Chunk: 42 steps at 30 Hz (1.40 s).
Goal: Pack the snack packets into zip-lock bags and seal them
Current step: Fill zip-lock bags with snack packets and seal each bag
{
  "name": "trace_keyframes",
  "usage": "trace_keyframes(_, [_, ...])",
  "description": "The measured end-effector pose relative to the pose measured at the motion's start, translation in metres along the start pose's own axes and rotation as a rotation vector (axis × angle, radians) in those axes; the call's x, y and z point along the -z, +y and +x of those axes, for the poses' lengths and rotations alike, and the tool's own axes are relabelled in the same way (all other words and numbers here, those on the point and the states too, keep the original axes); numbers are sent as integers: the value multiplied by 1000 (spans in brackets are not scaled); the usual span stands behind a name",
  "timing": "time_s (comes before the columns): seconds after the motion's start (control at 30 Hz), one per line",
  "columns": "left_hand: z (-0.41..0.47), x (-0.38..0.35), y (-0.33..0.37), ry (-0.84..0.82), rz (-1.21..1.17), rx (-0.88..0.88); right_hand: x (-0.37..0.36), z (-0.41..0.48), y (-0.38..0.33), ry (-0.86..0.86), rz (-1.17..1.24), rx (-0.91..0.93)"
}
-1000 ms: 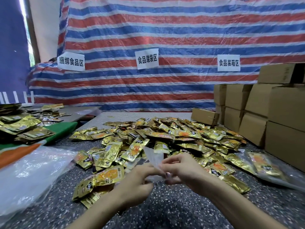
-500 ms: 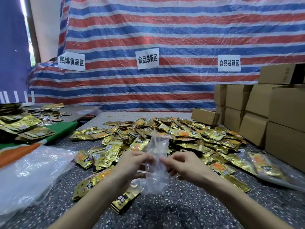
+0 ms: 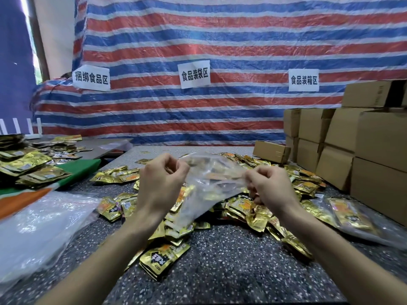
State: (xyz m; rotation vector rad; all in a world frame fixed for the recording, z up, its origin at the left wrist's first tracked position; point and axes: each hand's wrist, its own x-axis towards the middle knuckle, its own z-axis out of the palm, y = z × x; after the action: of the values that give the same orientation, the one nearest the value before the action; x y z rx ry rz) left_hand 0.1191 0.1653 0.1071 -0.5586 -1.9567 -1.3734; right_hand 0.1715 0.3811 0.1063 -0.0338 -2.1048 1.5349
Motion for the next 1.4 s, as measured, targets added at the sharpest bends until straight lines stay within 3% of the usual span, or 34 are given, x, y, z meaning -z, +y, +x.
trace_keyframes(0.07, [-3,-4,-1,-11,135,-108,-2,4,3,-2,-114,43])
trace_keyframes(0.1, [-4,-5,-5,-83,220,-81,-1,5,6,-99,-186,-19])
trace_keyframes(0.17, [-7,-5,-16,-270,318,115,5,8,13,-363,-194,-210])
trace_keyframes(0.23, [-11,-2,-26,-356,218,300,10,13,21,-512,-46,-291])
trace_keyframes(0.27, [-14,0,-29,-364,128,364,9,17,26,-502,39,-311])
trace_keyframes(0.33, [-19,1,-29,-381,-27,457,-3,30,42,-317,106,-331])
trace_keyframes(0.4, [-23,0,-29,-401,-64,491,-22,41,62,-140,-75,-211])
trace_keyframes(0.57, [-29,-2,-32,-421,-69,547,-62,68,107,-263,-653,-26])
trace_keyframes(0.67, [-31,0,-37,-422,-88,565,-79,82,125,-329,-830,9])
trace_keyframes(0.87, [-30,4,-41,-400,-103,586,-76,89,132,-181,-555,24])
trace_keyframes(1.07, [-28,1,-35,-384,-76,583,-56,86,87,149,-480,229])
trace_keyframes(1.2, [-25,-6,-30,-334,-76,596,-32,76,32,380,-140,241])
trace_keyframes(1.33, [-24,-20,-25,-318,-94,603,-15,55,-13,342,285,20])
trace_keyframes(1.4, [-26,-28,-20,-296,-95,593,-14,44,-21,239,311,-82])
